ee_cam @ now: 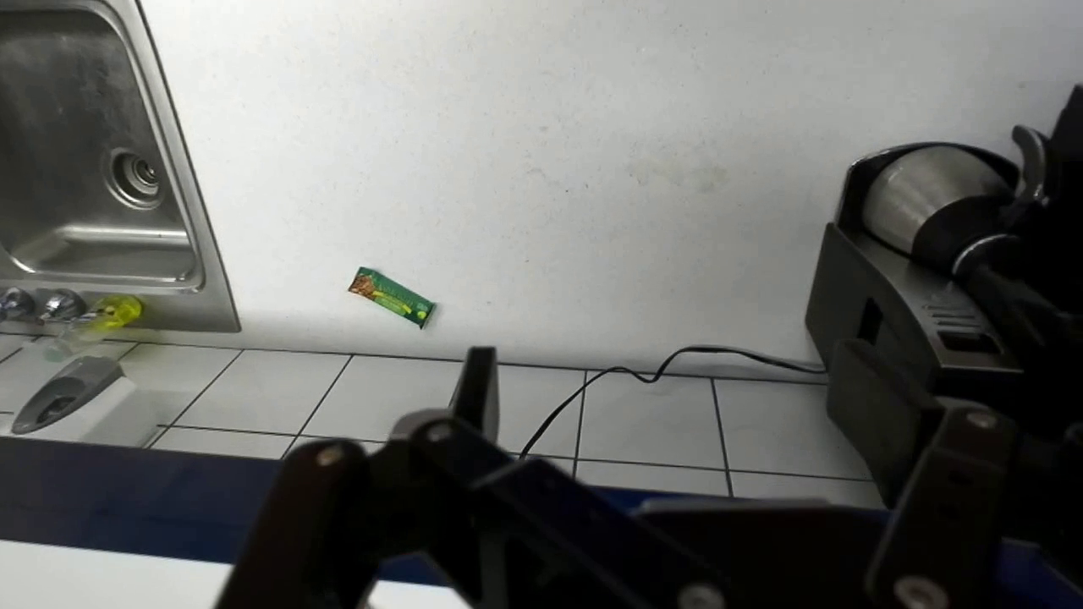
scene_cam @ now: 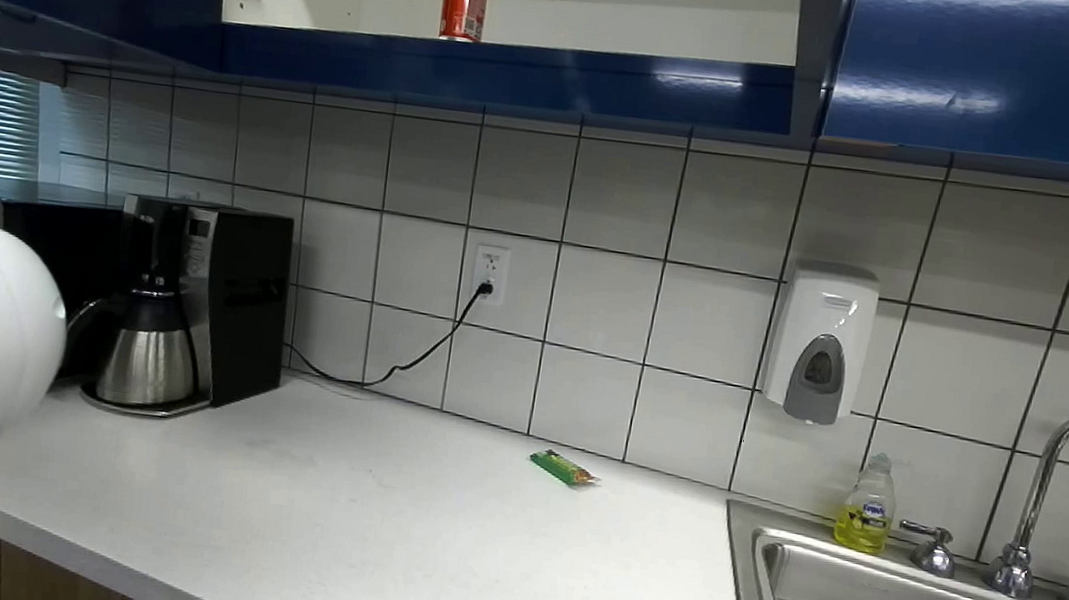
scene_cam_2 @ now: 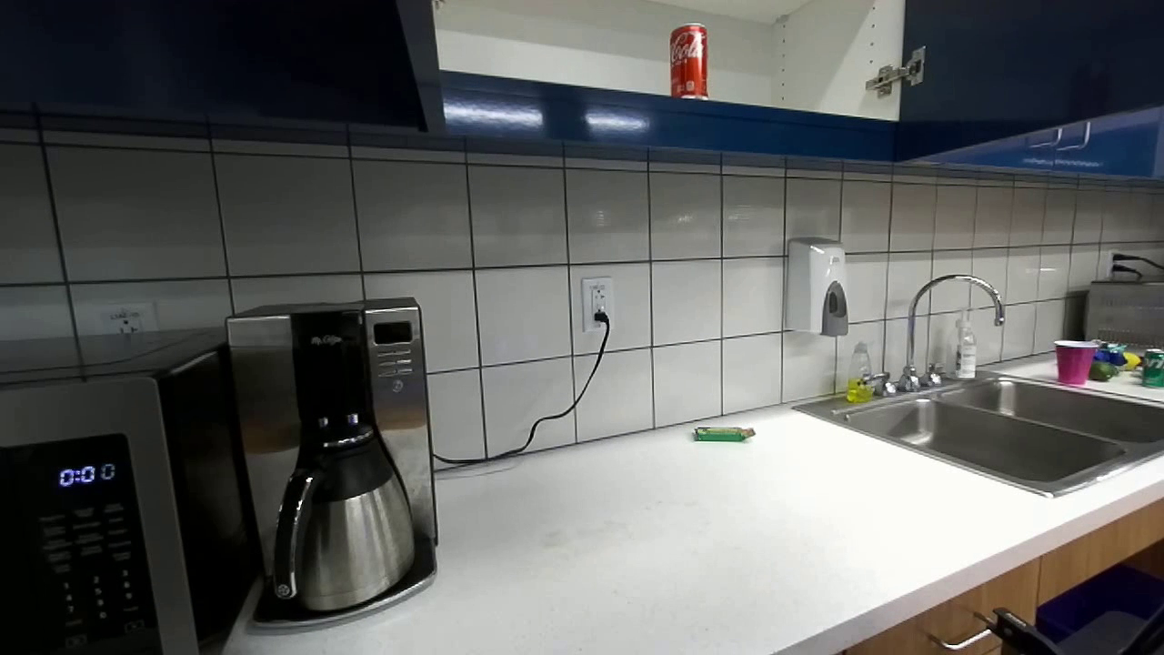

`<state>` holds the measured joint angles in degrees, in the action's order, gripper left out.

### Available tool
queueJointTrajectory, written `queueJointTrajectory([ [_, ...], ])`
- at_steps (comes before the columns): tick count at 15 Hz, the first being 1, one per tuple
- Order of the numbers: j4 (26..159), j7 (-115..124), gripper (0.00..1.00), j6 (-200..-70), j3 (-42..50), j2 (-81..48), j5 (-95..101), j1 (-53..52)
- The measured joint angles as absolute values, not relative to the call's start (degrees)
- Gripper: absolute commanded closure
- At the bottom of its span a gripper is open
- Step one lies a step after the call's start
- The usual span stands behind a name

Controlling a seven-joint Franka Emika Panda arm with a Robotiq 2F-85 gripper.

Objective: Put the red can inside the open cabinet

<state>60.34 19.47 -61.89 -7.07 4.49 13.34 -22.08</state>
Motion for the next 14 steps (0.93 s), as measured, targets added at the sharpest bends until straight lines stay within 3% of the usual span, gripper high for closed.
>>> queueJointTrajectory([
  [14,105.4,20.3,0.00,-81.2,-10.4,24.1,5.9,-17.3],
])
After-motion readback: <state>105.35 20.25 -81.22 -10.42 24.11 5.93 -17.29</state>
